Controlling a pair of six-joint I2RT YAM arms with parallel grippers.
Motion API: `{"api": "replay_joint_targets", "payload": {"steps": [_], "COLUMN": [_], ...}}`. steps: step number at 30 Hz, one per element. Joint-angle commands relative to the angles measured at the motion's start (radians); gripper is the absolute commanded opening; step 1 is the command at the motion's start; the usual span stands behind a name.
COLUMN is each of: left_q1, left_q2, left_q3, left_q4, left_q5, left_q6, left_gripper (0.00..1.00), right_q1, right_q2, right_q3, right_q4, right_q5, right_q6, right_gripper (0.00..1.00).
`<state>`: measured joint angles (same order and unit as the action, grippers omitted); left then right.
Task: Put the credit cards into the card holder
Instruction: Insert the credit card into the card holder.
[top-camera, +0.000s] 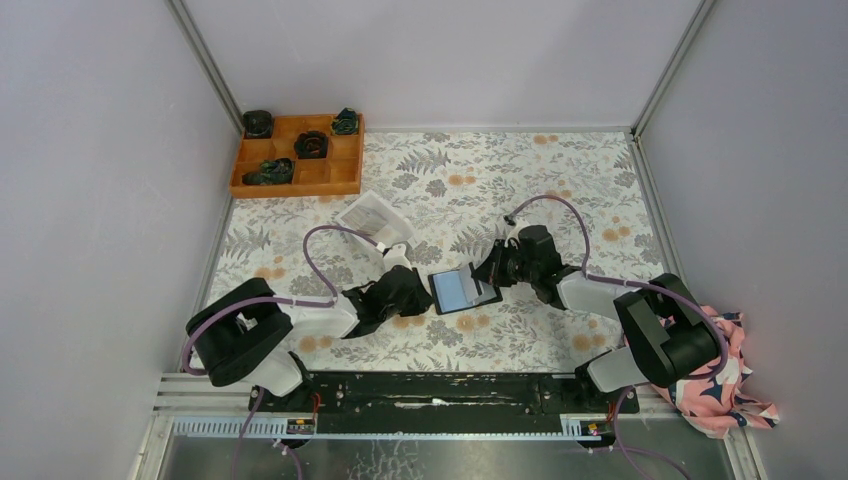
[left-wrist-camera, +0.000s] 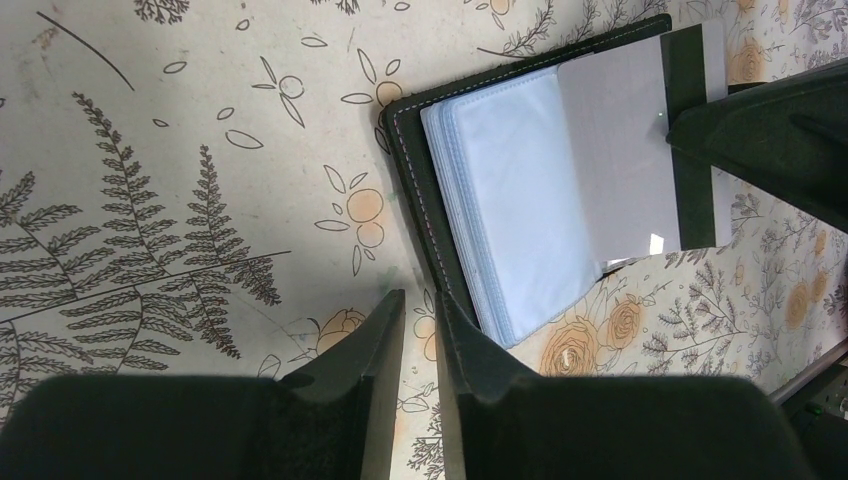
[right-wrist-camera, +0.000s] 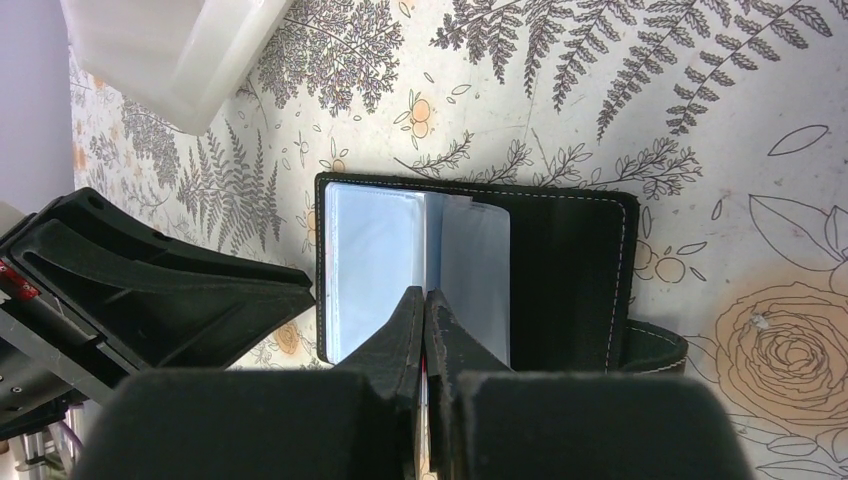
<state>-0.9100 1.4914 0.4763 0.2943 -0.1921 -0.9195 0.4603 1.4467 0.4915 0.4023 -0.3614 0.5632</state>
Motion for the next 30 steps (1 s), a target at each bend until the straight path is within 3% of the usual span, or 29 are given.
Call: {"api": "replay_joint_targets", "payload": {"steps": [1, 30], "left_q1": [-0.008, -0.014], "left_q2": [0.033, 0.063], "left_q3": [-0.011, -0.028], "left_q4": [-0.063, -0.038], "left_q5": [-0.009, 0.002], "left_q6": [0.030, 0.022], "left_gripper": [0.25, 0.23], "right_q1": [-0.008, -0.010], "right_q2": [0.003, 0.083], "right_q3": [-0.011, -0.117], "right_q4": [0.063, 0.232], "right_q5": [-0.020, -0.037], "right_q6": [0.008, 0.086], "right_gripper": [0.00, 0.00]}}
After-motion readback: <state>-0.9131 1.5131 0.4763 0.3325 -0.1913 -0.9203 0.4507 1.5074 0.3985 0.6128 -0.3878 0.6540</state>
